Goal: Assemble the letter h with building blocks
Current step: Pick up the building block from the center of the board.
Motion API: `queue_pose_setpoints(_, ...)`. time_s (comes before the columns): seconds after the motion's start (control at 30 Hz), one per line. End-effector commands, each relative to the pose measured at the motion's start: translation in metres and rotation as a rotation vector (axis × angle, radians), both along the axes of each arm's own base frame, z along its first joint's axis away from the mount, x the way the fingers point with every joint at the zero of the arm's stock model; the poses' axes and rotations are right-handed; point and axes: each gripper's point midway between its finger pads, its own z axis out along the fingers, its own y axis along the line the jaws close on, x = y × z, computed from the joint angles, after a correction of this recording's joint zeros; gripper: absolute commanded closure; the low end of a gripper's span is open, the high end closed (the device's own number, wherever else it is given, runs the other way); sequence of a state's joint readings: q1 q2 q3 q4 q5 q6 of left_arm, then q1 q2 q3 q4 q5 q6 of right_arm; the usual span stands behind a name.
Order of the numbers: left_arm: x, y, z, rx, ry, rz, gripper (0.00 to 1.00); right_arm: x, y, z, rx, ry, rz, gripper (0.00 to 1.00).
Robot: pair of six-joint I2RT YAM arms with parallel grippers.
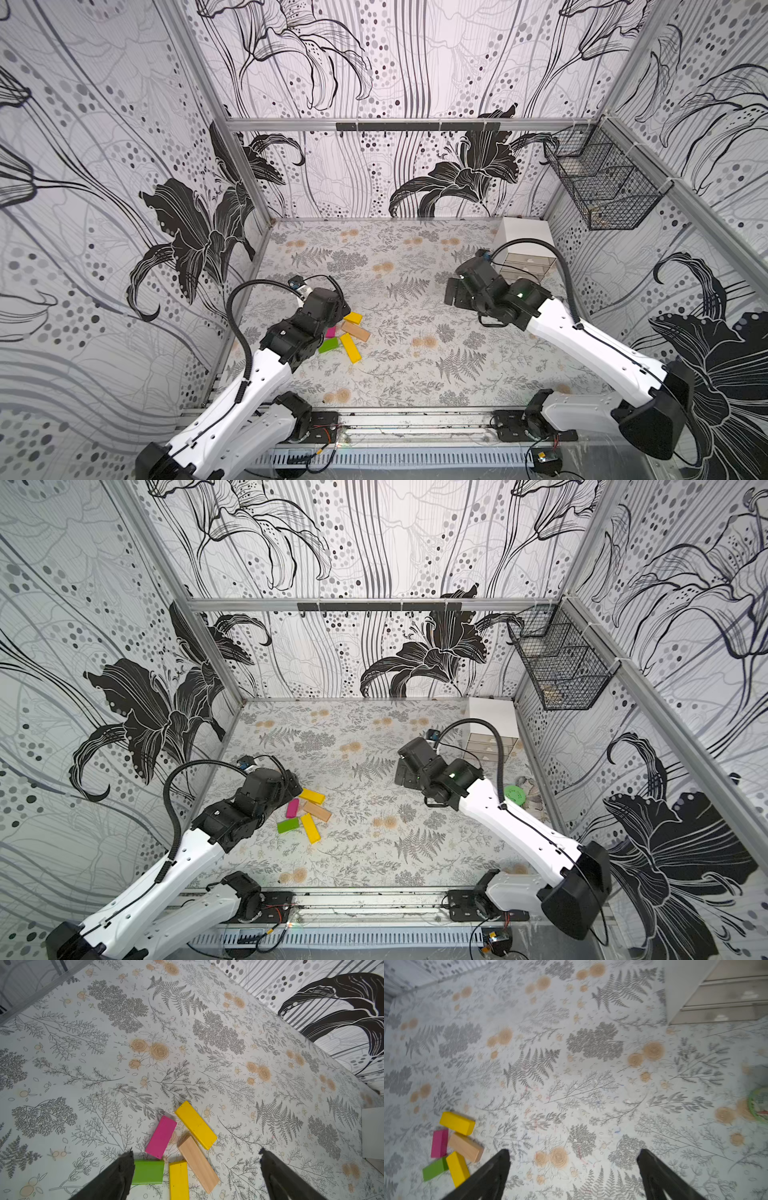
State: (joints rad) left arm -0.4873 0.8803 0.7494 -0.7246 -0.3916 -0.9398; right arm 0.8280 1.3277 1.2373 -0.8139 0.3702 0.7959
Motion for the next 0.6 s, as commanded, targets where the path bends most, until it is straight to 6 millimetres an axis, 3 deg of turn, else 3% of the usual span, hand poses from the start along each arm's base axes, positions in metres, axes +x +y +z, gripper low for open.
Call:
queue_pose_setpoints(0.0,-0.010,-0.005,-0.016,-0.051,0.101,0.021,0.06,-0.006,0.041,0.003,-0.138,-0.024,0.084,0.01)
queue_pose_setpoints(0.13,-0.005,-0.004,-0.041,-0.096,0.215,0.072,0.15,0.001,0.082,-0.006,-0.252,-0.098,0.157,0.01)
queue_pose_setpoints(0.3,-0.007,0.013,-0.054,-0.177,0.256,0.147,0.23,0.011,0.157,-0.036,-0.204,0.000,0.326,0.02)
queue_pose_setpoints(0.47,-0.025,0.037,-0.054,-0.278,0.242,0.275,0.29,0.009,0.223,-0.068,-0.124,0.086,0.538,0.47)
queue_pose_setpoints(0.5,-0.029,0.038,-0.055,-0.307,0.239,0.292,0.32,0.011,0.233,-0.073,-0.144,0.101,0.578,0.52)
queue_pose_setpoints(0.57,-0.038,0.044,-0.059,-0.332,0.244,0.341,0.36,0.013,0.249,-0.087,-0.173,0.143,0.646,0.52)
